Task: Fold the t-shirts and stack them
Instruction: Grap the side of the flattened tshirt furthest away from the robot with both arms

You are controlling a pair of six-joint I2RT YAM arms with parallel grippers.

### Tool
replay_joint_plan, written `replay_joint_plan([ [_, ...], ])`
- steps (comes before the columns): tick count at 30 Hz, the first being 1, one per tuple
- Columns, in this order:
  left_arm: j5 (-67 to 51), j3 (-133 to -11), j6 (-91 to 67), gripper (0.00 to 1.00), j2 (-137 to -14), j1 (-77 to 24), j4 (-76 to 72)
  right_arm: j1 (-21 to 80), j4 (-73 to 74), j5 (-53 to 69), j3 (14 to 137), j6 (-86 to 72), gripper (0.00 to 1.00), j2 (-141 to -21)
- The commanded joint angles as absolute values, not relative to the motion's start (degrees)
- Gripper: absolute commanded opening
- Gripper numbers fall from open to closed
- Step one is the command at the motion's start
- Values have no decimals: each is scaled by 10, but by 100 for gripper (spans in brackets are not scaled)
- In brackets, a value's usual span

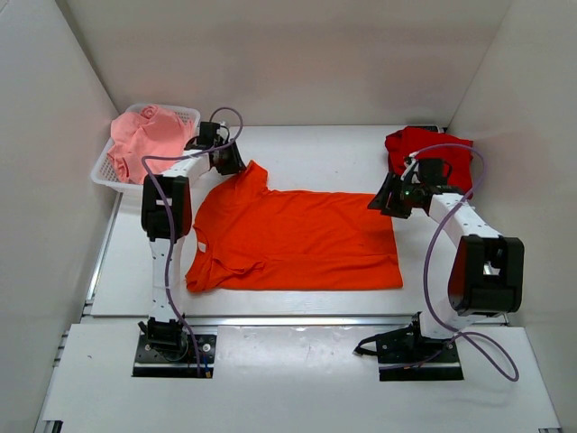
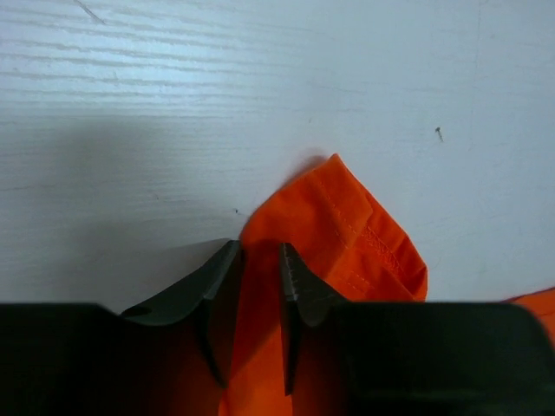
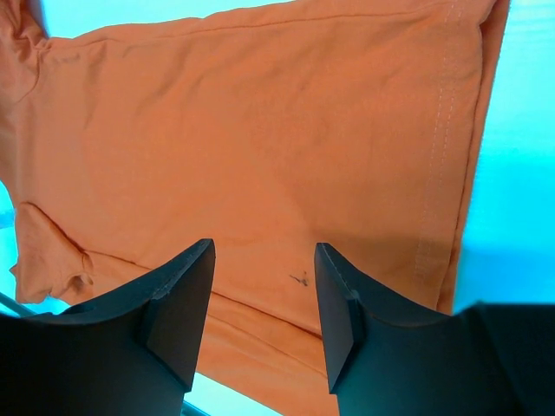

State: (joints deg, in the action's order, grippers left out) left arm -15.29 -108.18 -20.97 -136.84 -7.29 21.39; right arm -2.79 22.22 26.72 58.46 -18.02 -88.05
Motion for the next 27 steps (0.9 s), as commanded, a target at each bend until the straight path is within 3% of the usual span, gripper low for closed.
replay_joint_plan([
  [1,-178,-1106,-201,32,-1371,-78,261,-34,203,266,587,-175,48,-889],
  [3,-182,-1121,-198,1,-1376,-77,280,-33,211,248,599,-170,49,-901],
  [18,-224,-993,-212,0,-1187,-42,240,-52,189,134,698,-173,56,-1028],
  [27,-253,-934,-213,0,-1132,-44,224,-47,184,118,758,-180,53,-1123],
])
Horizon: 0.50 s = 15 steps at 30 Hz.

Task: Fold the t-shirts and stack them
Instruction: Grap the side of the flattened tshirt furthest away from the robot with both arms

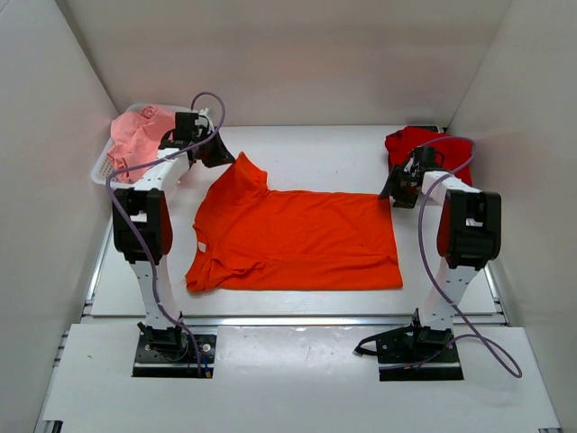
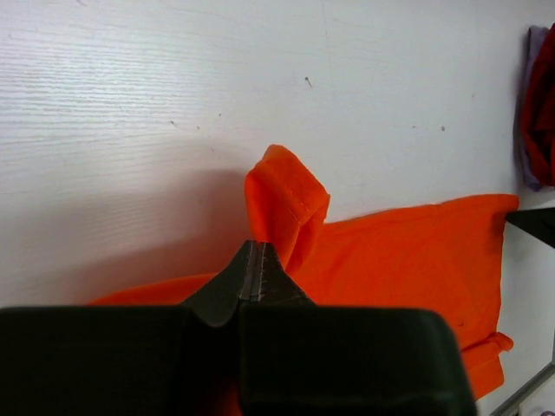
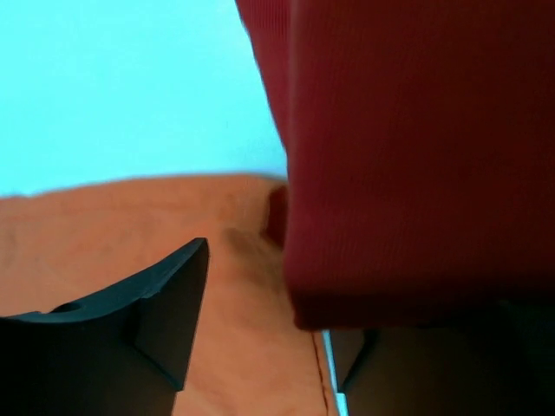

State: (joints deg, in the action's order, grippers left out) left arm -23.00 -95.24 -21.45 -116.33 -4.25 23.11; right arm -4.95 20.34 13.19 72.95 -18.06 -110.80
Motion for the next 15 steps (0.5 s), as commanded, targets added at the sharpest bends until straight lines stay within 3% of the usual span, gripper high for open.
replay_joint_plan([
  [1,-257,-927,-213,0,-1132,-44,222,-48,178,125,760,-179,51,-1123],
  [6,-257,-895,-213,0,-1114,-36,214,-53,158,144,773,-175,37,-1139],
  [7,-264,-892,-214,0,-1113,-33,211,-54,160,145,780,-172,31,-1142],
  [9,-264,-887,-215,0,-1111,-30,212,-54,160,148,794,-161,1,-1155],
  [15,-262,-869,-206,0,-1080,-17,231,-47,165,146,801,-140,0,-1136],
])
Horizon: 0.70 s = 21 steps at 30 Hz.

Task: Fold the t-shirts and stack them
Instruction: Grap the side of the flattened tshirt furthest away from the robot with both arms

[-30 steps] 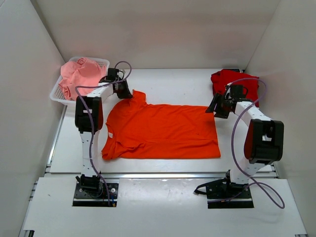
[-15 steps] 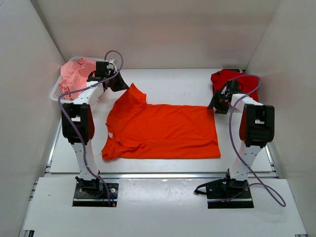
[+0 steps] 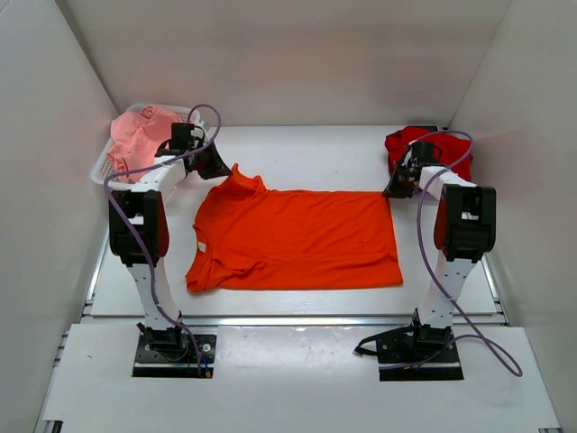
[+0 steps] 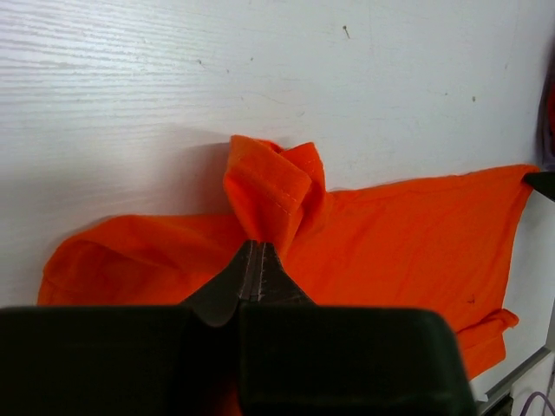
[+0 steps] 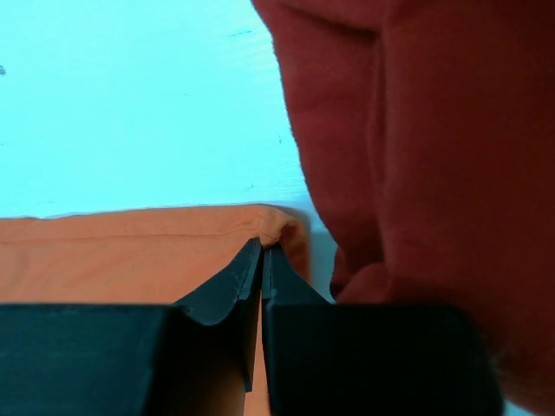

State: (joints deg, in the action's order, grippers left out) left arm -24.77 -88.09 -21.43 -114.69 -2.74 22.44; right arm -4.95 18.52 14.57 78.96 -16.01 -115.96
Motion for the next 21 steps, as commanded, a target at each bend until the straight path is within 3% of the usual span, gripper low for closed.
replay_joint_plan([
  [1,-264,-861,-202,0,-1071,-16,233,-47,162,155,788,-142,0,-1119],
  [17,-259,-623,-158,0,-829,0,260,-76,130,250,557,-112,0,-878],
  [21,-229,-607,-153,0,-853,-9,226,-79,117,265,527,-113,0,-866],
])
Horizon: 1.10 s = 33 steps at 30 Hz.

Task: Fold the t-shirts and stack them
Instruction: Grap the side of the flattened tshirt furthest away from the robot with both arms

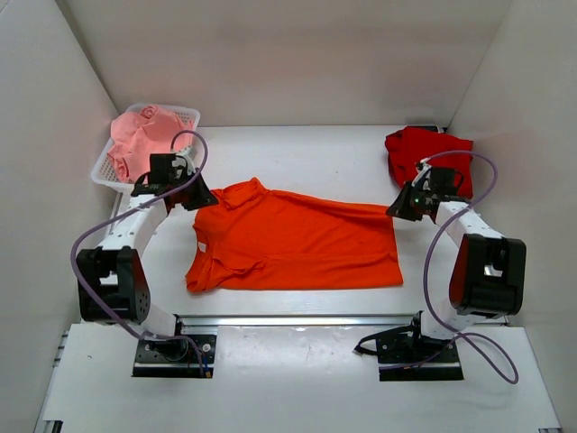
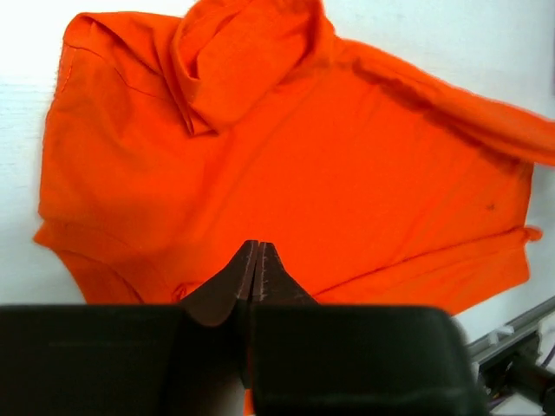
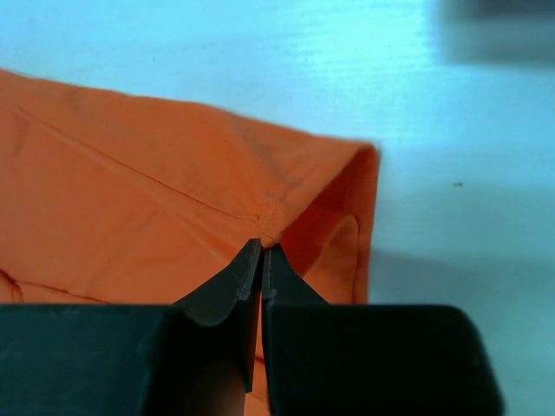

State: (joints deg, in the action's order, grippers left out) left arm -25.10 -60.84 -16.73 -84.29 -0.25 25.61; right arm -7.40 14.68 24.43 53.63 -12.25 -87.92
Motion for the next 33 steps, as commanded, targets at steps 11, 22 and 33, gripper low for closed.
replay_joint_plan([
  [11,-171,-682,-227,49,-1029,-38,146,-60,108,271,544,-124,0,-895],
  [22,-130,-715,-250,32,-1086,-47,90,-61,105,274,530,-119,0,-904],
  [33,-174,-700,-247,0,-1046,-37,111,-64,109,280,526,-116,0,-907],
])
